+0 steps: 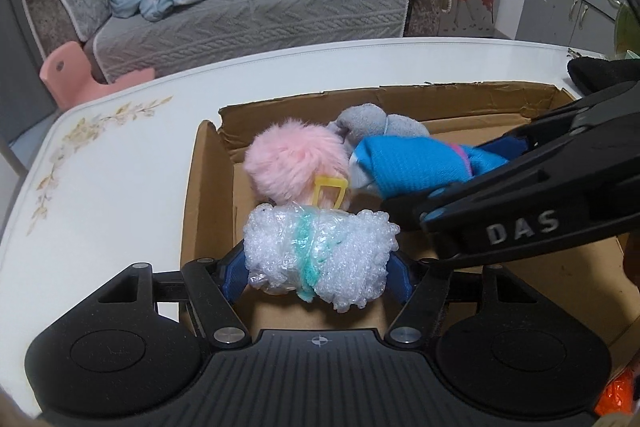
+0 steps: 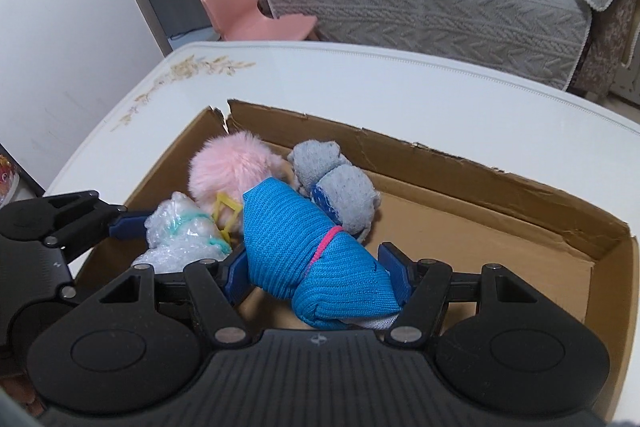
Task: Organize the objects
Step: 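Carry bubble-wrapped bundle and blue sock roll into the box and release both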
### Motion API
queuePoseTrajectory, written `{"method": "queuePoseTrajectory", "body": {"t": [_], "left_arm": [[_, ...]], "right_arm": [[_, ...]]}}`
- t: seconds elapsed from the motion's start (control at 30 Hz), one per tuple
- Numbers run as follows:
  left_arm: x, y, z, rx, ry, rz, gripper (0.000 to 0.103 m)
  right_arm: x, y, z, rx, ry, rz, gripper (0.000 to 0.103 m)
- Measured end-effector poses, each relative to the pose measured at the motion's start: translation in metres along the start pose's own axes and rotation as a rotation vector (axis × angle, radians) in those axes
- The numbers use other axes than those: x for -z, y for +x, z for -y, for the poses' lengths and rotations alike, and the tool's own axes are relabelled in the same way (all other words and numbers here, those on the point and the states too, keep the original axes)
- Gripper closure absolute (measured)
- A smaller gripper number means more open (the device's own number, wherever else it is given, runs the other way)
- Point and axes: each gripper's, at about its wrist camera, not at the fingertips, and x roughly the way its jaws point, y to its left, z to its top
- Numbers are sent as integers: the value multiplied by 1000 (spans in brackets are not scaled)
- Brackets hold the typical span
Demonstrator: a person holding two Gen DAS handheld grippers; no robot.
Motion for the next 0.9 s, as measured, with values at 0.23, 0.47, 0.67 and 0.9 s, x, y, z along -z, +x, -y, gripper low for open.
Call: {"method": "queuePoseTrajectory", "body": {"t": [0.23, 0.47, 0.67, 0.9], "left_arm": [[-3, 5, 7, -23, 19, -14, 28], [-6, 8, 7, -27, 21, -21, 25], [-7, 7, 9, -35, 23, -29, 15], [-12, -3, 6, -19, 8, -75, 1]], "right_arm": [[-4, 4, -3, 13, -12, -25, 39], [-8, 2, -2, 29, -12, -36, 37], [-11, -6, -5, 14, -28, -27, 38], [-16, -12, -10, 23, -56, -63, 34]]}}
